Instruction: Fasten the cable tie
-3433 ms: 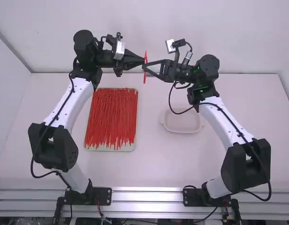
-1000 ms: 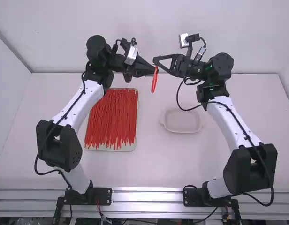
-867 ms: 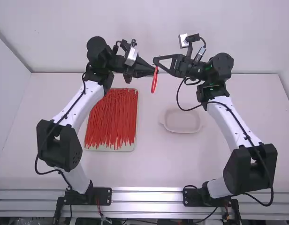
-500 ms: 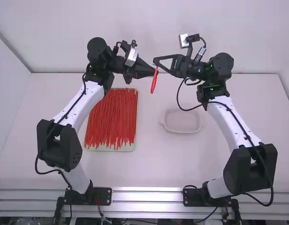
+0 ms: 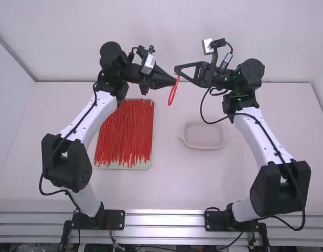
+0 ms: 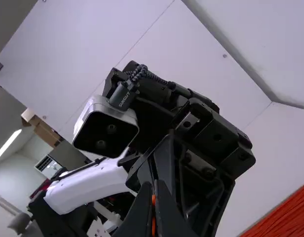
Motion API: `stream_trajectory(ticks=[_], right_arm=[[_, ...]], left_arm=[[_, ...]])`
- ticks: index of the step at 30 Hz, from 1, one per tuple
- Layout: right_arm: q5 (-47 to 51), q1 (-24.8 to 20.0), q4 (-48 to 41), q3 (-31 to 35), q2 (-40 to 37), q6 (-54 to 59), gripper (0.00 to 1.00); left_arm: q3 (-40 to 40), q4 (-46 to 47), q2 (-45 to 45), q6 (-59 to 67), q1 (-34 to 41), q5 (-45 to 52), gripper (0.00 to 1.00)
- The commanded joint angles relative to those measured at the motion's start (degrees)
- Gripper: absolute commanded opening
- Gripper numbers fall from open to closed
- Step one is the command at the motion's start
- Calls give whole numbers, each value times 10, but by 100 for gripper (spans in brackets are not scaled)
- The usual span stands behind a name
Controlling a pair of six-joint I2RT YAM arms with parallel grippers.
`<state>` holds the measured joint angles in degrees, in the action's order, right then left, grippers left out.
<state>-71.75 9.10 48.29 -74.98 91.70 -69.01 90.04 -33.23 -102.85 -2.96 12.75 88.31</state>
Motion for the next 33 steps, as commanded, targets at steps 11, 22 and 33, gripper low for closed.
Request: stream_trajectory(ticks=[11,22,33], right_arm=[[14,-5,22,-30,0,-22,0],[13,-5,3,-70,0,-26,0],[11,-5,6,-103,0,-42,0]], left_arm=[[-52,-6,13,27,15,8,2],[-99,-39,13,28,15,7,2],[-166,-39,13,64,15,6,2]])
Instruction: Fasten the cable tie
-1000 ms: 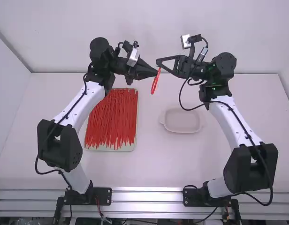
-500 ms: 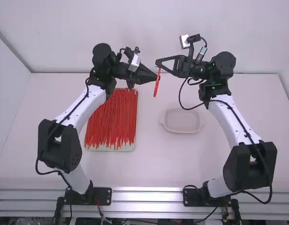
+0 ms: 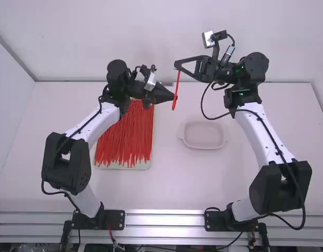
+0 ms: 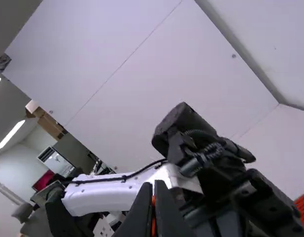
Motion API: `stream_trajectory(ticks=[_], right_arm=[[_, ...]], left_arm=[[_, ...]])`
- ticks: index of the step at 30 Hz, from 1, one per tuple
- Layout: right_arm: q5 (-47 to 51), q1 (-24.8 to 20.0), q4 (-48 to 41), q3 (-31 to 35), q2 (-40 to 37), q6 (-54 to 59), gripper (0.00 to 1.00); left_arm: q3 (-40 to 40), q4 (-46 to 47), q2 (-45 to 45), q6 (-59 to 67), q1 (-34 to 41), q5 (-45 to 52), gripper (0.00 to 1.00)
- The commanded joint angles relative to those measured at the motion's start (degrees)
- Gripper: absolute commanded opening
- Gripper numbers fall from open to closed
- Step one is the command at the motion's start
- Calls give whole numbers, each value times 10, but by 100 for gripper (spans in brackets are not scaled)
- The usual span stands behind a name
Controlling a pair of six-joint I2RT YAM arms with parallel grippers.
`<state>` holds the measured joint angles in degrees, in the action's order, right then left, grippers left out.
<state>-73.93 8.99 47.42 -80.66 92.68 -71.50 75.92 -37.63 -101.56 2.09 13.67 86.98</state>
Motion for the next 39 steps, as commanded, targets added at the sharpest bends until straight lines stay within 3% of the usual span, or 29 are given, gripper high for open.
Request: stream_trajectory(ticks=[1,17,18,19,22,23,29,39], right_arm=[[33,-4,14,-49,-10,-18,0],[30,-4,12,-68,-10,-17,0],[32,-4,12,-68,-10,-18,16],[33,-4,12,-68,-10,-18,23],[32,-4,14,-68,-10,-18,65],[31,-4,14,-68,-10,-18,98],[6,-18,4,-67,-10,-17,98],[-43,-24,-137,-67,-10,78,98]], left_arm=[[-29,5,0,14,6,19,2],[-48,6,0,23,6,19,2],[-49,-5,0,22,6,19,2],[-49,-7,0,22,6,19,2],[-49,-18,0,18,6,19,2],[-49,-21,0,14,6,19,2],[-48,-70,0,-31,1,19,2],[-48,-176,0,-121,-2,19,2]])
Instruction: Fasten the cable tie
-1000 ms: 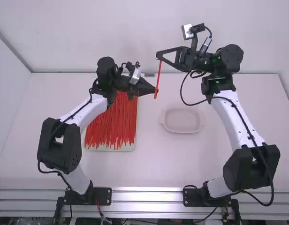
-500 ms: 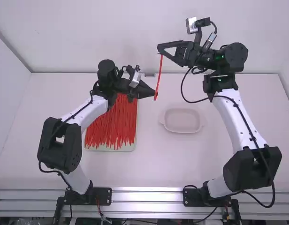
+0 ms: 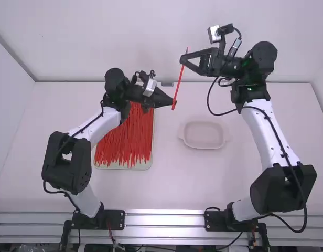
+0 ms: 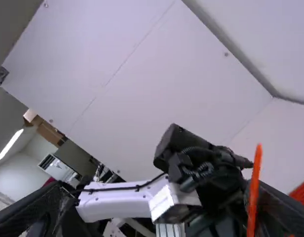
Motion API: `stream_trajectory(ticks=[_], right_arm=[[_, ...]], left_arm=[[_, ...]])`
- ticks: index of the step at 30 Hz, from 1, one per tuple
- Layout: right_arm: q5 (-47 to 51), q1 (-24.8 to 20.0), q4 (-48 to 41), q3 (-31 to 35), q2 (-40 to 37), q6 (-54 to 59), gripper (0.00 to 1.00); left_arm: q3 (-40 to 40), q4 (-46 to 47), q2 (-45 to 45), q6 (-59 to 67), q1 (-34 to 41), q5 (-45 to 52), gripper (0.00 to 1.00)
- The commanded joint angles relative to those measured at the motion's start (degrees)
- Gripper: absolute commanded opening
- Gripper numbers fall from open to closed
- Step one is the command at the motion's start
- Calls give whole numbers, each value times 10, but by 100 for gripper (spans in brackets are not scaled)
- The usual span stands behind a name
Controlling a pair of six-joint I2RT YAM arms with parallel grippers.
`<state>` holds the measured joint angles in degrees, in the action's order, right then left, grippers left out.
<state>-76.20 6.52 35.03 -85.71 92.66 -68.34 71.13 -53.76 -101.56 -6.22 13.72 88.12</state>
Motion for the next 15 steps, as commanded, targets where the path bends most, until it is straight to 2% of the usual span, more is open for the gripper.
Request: stream_trajectory(ticks=[1,8,15], right_arm=[[-22,1,-22,-16,-9,54,98],[-29,3,-155,-16,-9,158,98],[-35,6,-271,-16,-9,257,98]], left_arm=[[0,-21,0,-44,-2,8,2],[0,-99,0,-100,-3,4,2],[0,-133,0,-154,-29,-67,2]])
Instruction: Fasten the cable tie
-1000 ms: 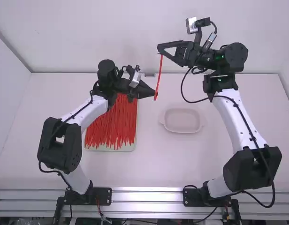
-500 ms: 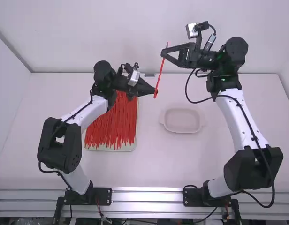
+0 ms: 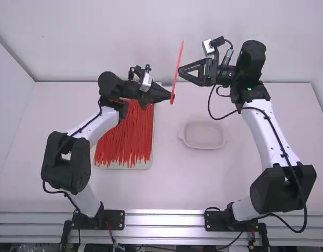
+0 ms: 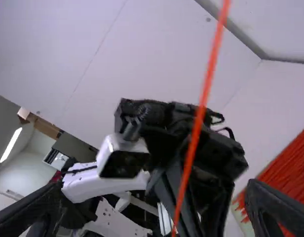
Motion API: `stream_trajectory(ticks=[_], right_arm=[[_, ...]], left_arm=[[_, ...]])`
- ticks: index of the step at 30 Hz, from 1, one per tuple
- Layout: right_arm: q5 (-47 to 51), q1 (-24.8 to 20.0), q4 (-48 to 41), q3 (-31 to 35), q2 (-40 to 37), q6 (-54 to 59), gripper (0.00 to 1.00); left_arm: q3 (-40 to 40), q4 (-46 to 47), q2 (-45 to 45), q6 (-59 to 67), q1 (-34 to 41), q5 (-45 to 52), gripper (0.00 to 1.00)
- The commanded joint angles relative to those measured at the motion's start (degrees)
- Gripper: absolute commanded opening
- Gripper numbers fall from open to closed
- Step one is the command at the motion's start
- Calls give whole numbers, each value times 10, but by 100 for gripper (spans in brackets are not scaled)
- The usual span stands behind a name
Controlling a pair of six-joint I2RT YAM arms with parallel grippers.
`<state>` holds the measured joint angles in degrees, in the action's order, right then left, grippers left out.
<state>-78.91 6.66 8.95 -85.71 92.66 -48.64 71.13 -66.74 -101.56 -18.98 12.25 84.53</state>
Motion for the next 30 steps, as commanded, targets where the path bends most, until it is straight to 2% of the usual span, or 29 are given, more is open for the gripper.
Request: stream_trajectory(ticks=[1,8,14,21,23,24,25,26,27,30], right_arm=[[-8,6,-14,-16,-9,64,98],[3,36,-50,-16,-9,141,98],[36,63,-47,-17,-9,151,98],[53,68,-42,-17,-9,146,97],[53,68,-33,-17,-9,141,81],[53,68,-34,-17,-9,142,64],[53,69,-33,-17,-9,142,60],[53,70,-31,-17,-9,142,44],[53,69,-33,-17,-9,142,33],[53,69,-32,-17,-9,142,14]], left_arm=[[0,-3,0,-26,-16,-32,2],[0,2,0,-26,-22,-47,2],[0,3,0,-26,-22,-45,2],[0,3,0,-27,-22,-42,2],[0,5,0,-26,-21,-42,2],[0,5,0,-27,-21,-42,2],[0,5,0,-27,-21,-42,2],[0,5,0,-35,-21,-43,2],[0,3,0,-42,-23,-45,2],[0,2,0,-42,-25,-45,2]])
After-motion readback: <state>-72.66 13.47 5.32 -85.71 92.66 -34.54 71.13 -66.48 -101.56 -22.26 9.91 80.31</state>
